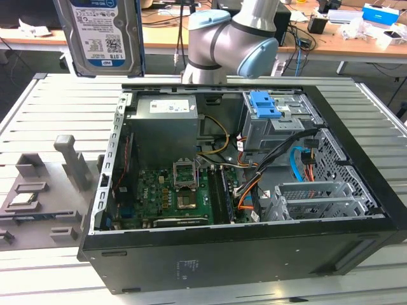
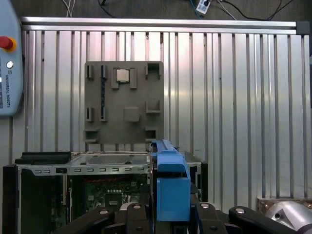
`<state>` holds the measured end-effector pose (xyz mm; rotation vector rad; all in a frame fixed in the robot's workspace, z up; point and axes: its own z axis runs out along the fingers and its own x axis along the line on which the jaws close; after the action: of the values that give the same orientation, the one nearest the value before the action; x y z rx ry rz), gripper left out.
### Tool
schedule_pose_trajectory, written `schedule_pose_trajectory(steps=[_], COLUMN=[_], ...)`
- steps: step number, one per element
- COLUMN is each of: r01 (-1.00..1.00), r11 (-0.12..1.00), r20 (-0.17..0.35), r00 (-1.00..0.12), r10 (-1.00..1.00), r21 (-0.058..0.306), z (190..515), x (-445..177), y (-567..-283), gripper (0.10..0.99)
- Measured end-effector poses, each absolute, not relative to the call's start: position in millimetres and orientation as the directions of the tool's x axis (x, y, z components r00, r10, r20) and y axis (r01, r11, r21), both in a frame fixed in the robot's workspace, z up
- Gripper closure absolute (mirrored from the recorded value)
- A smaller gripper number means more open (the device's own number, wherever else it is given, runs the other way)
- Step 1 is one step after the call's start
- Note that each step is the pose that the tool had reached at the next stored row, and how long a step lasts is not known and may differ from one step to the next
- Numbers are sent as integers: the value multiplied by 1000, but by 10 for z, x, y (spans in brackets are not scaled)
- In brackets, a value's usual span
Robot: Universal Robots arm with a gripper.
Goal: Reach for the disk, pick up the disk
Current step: 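Pick up the disk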
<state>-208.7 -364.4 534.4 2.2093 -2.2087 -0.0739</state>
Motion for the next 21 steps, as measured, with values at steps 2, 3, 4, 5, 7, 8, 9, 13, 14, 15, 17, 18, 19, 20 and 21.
schedule_pose_trajectory(steps=[2,3,4,5,7,8,9,13,14,15,17,18,19,20,21], r01=[-999,-999,-999,-999,-999,-999,-999,-999,-999,-999,-999,-999,-999,-999,-999], r11=[-1,-1,-1,-1,-1,-1,-1,-1,-1,-1,-1,-1,-1,-1,-1], r20=[-22,-22,-22,-22,-22,-22,-22,-22,-22,-22,-22,-22,-22,-22,-22], r00=[0,0,0,0,0,0,0,0,0,0,0,0,0,0,0], r10=[-1000,-1000,-1000,-1000,-1000,-1000,-1000,-1000,-1000,-1000,-1000,-1000,-1000,-1000,-1000], r21=[45,45,46,46,46,46,46,47,47,47,47,47,47,47,47], z=[5344,5344,5344,5344,5344,5344,5344,5344,5344,5344,5344,5345,5344,5344,5345], x=[-2026,-2002,-1938,-1896,-1805,-1750,-1713,-1602,-1576,-1551,-1490,-1460,-1433,-1398,-1372], y=[-3644,-3644,-3643,-3643,-3642,-3642,-3642,-3641,-3641,-3641,-3641,-3640,-3640,-3640,-3640], gripper=[722,722,722,722,722,722,722,722,722,722,722,722,722,722,722])
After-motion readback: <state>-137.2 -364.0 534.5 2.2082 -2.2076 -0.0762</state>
